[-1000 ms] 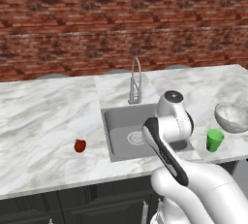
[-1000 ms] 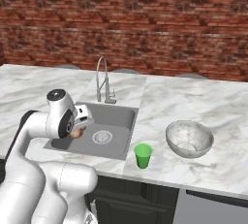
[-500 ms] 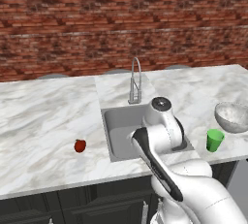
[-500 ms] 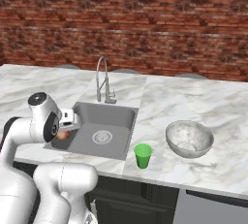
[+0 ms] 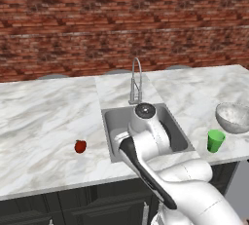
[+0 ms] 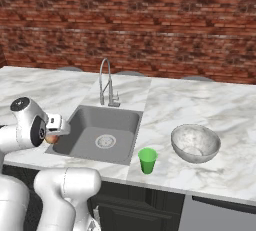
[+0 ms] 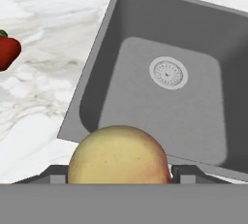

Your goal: Remove the peach and bell pepper from the sink. Then move the bowl and cup from the counter to the sink for washing.

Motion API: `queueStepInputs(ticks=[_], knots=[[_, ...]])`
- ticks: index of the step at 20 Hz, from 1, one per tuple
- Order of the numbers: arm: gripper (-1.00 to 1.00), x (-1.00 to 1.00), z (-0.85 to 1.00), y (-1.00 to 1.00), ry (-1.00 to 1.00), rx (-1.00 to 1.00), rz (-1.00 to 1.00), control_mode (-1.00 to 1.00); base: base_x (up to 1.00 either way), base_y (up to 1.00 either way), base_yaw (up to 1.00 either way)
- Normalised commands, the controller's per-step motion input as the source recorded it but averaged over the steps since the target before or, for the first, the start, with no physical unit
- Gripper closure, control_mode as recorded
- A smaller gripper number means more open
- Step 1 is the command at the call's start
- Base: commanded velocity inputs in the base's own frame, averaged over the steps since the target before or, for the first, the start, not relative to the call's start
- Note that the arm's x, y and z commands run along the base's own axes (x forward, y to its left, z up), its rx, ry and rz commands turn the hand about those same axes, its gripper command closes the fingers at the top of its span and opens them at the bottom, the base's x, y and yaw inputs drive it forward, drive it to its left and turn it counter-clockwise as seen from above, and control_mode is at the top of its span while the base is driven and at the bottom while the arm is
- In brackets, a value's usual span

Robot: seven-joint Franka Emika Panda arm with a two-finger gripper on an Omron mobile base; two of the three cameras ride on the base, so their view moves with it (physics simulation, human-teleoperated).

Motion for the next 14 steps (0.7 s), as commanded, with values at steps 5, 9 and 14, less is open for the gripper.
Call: queueStepInputs(ticks=[5,9,14], knots=[[1.00,0.02,0.04,0.47,0.01,0.02,-0.03,-1.00,0.00,0.00,0.00],[1.00,0.02,0.01,0.45,0.08,0.02,-0.01,-1.00,0.00,0.00,0.00],[1.00,0.05,0.00,0.44,0.11,0.03,0.00,-1.00,0.00,0.00,0.00]])
